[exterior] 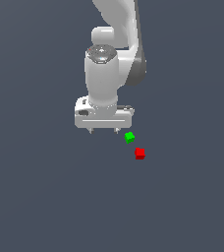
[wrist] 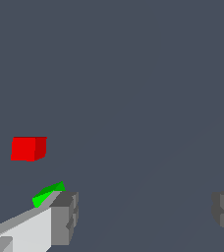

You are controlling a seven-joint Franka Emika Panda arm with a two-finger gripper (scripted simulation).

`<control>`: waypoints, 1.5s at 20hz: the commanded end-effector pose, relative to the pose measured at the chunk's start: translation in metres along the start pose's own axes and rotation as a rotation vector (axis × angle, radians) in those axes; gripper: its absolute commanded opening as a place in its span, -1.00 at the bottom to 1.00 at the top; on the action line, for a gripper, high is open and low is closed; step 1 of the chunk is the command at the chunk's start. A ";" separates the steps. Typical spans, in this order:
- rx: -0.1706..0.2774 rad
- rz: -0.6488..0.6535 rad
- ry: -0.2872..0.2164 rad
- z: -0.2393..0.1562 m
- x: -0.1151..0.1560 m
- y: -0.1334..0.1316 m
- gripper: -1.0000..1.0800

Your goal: Stack the red cube on top of the green cube.

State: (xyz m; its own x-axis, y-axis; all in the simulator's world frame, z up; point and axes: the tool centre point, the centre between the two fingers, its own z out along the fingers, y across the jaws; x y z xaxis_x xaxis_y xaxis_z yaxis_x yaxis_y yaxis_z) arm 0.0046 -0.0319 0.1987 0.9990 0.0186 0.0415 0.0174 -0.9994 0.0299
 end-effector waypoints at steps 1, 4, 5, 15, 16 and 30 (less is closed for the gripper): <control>0.000 0.000 0.000 0.000 0.000 0.000 0.92; 0.001 0.001 -0.001 0.002 0.000 -0.003 0.92; 0.001 0.002 -0.001 0.004 0.000 -0.006 0.92; 0.012 0.019 -0.018 0.051 0.000 -0.071 0.92; 0.014 0.021 -0.020 0.058 0.000 -0.081 0.92; 0.029 0.045 -0.042 0.123 0.005 -0.173 0.92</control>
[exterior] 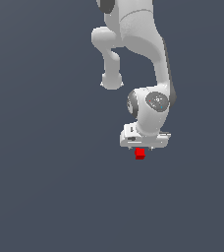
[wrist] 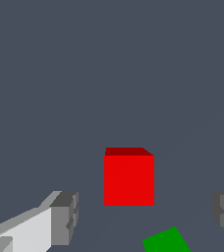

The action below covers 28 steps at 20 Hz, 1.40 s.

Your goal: Stack the red cube on top of the green cube.

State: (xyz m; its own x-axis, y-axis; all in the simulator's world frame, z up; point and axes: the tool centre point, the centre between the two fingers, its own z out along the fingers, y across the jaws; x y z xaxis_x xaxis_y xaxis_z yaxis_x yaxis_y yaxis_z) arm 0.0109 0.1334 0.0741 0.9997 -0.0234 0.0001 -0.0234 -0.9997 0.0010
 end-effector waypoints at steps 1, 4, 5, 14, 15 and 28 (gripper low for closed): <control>0.001 0.003 0.000 0.004 0.001 -0.006 0.92; 0.001 0.003 0.000 0.004 0.002 -0.007 0.92; 0.001 0.003 0.000 0.004 0.002 -0.006 0.92; 0.001 0.002 -0.001 0.027 0.001 -0.006 0.92; 0.001 0.003 0.000 0.032 0.001 -0.006 0.92; 0.001 0.003 0.000 0.054 0.002 -0.006 -1.00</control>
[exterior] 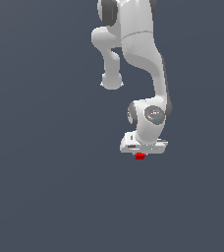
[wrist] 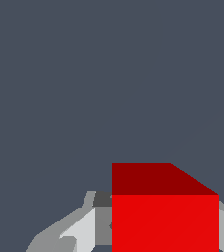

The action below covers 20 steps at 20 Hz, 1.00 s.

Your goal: Stack the red cube on top of the green cube.

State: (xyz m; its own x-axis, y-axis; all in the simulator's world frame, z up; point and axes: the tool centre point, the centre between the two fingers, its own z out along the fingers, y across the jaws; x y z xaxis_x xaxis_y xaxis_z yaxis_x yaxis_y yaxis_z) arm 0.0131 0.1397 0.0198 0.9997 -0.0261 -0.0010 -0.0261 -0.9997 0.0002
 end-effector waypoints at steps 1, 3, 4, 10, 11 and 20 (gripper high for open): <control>0.000 0.000 0.001 0.000 0.000 0.000 -1.00; 0.000 0.000 0.001 0.000 0.000 0.000 -1.00; 0.000 0.000 0.001 0.000 0.000 0.000 -1.00; 0.000 0.000 0.001 -0.003 0.000 0.000 -1.00; 0.000 0.000 0.001 -0.005 0.000 0.000 -1.00; 0.000 0.000 0.001 -0.053 -0.001 0.000 -1.00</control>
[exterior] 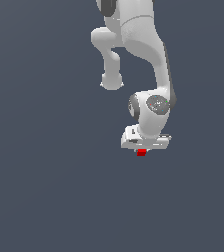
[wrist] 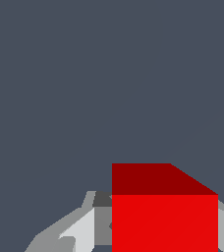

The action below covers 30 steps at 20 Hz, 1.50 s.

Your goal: Stack the red cube on top of the green cube.

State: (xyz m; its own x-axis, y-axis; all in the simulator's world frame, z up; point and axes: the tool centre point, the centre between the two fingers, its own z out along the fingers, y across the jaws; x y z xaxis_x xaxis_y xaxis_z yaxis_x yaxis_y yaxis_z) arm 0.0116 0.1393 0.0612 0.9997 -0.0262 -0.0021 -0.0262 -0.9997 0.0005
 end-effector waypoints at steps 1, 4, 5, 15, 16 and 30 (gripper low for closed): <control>0.000 0.000 0.002 -0.019 0.000 0.000 -1.00; 0.000 0.000 0.002 -0.038 0.000 0.000 -1.00; 0.000 0.000 0.002 -0.042 0.000 0.000 -1.00; 0.001 0.000 0.003 -0.057 0.001 0.000 -1.00; 0.001 0.000 0.003 -0.057 0.000 0.001 -1.00; 0.001 0.000 0.003 -0.032 -0.043 0.021 -1.00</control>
State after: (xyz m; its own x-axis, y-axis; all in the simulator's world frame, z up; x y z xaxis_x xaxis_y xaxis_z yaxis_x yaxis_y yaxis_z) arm -0.0241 0.1228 0.0973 0.9997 -0.0264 0.0004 -0.0264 -0.9997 -0.0002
